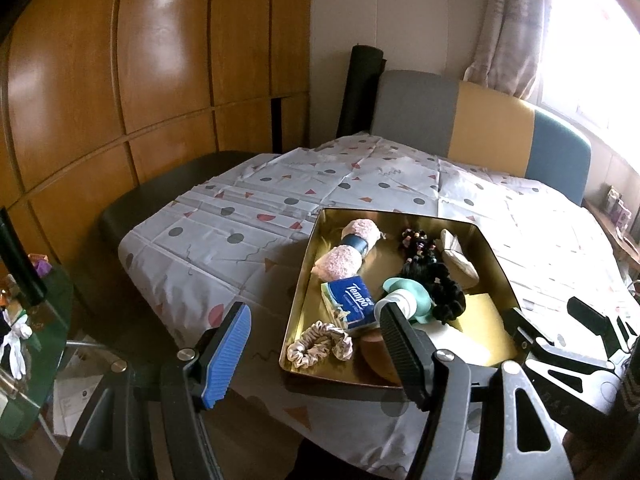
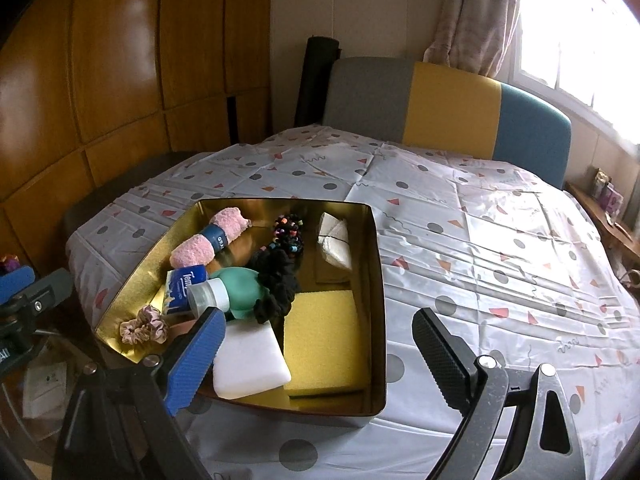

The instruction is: Organize soft objects

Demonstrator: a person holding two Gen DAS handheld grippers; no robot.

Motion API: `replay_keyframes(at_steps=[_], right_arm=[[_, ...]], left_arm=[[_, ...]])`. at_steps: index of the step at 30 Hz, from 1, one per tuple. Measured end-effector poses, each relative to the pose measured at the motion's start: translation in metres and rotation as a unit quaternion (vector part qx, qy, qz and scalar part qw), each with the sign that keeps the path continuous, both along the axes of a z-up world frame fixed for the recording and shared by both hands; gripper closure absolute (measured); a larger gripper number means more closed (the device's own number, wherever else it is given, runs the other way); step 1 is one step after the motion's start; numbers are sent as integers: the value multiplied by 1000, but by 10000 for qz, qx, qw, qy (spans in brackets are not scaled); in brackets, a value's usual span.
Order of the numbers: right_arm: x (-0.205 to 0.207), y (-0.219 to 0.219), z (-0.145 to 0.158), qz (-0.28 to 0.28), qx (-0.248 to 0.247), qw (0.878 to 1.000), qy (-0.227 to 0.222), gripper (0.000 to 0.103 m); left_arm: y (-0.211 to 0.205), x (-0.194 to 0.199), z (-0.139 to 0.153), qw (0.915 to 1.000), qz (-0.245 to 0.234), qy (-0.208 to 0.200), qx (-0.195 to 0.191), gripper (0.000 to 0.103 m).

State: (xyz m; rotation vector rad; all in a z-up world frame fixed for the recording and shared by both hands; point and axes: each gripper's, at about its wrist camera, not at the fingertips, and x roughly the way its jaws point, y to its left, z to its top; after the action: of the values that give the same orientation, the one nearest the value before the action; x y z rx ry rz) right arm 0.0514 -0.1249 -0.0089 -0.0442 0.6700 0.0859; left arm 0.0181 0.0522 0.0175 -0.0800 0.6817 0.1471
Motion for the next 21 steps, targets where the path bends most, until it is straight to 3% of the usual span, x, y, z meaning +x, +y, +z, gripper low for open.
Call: replay_keyframes(at_steps=[21], right_arm=[[0, 0, -3, -19, 27, 10000, 27, 7]], left_arm=[[1, 2, -4, 9999, 64, 77, 31, 35]])
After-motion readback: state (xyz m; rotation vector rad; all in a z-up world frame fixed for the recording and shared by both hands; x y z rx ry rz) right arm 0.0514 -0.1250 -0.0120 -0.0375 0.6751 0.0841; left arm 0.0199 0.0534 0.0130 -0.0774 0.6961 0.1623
